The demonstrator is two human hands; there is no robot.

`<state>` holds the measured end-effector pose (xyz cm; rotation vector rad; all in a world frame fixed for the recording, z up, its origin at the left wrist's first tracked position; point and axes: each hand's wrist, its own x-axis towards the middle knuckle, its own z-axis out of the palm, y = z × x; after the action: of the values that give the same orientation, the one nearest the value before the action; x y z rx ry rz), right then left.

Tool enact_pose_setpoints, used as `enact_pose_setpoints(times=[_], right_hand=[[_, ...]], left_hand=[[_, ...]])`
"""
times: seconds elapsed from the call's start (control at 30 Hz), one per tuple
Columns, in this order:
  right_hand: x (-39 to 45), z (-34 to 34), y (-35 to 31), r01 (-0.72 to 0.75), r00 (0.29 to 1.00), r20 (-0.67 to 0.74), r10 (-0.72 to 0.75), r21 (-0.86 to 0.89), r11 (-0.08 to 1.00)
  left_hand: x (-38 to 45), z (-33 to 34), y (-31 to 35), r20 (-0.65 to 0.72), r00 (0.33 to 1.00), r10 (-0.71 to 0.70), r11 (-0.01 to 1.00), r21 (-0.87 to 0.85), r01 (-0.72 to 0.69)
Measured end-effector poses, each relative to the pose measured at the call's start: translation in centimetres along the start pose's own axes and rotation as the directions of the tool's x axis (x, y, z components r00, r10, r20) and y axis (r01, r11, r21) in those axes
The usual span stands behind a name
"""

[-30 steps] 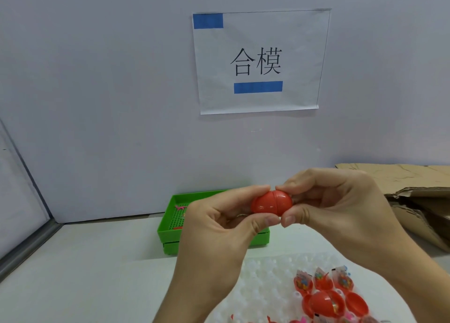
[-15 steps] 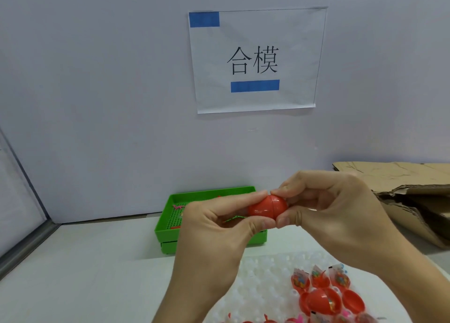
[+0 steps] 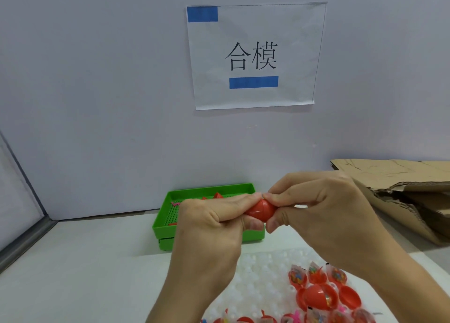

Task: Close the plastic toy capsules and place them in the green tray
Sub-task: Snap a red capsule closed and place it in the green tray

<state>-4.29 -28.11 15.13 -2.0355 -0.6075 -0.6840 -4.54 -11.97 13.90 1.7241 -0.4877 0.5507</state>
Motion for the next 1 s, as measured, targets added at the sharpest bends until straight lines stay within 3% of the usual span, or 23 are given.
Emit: enact_pose_setpoints(times=[0.1, 0.3, 0.47, 0.57, 1.0], right_hand=[[0.0, 0.2, -0.1, 0.058, 0.998, -0.013, -0.059, -0.075, 0.996], [0.0, 1.0, 0.6, 0.057, 0.998, -0.030, -0.058, -0.014, 0.998], [-0.2, 0.9, 0.9, 0.060, 0.998, -0.020, -0.056, 0.277, 0.959], [0.0, 0.8, 0.6, 0.036, 0.999, -0.039, -0.023, 0.376, 0.926], [0.0, 0.8, 0.6, 0.006, 0.994, -0.104, 0.036, 0.377, 0.926]], left_hand=[[-0.1, 0.5, 0.0, -0.047, 0.999, -0.025, 0.999, -0.024, 0.024], [0.0, -0.5, 0.0, 0.009, 1.000, -0.028, 1.000, 0.012, 0.028], [0.3, -1.4, 0.3, 0.055, 0.998, -0.039, 0.967, -0.251, 0.052], [0.4, -1.4, 0.2, 0.091, 0.995, -0.042, 0.949, -0.307, 0.068], [0.4, -1.1, -0.3, 0.082, 0.996, -0.026, 0.960, -0.276, 0.048]])
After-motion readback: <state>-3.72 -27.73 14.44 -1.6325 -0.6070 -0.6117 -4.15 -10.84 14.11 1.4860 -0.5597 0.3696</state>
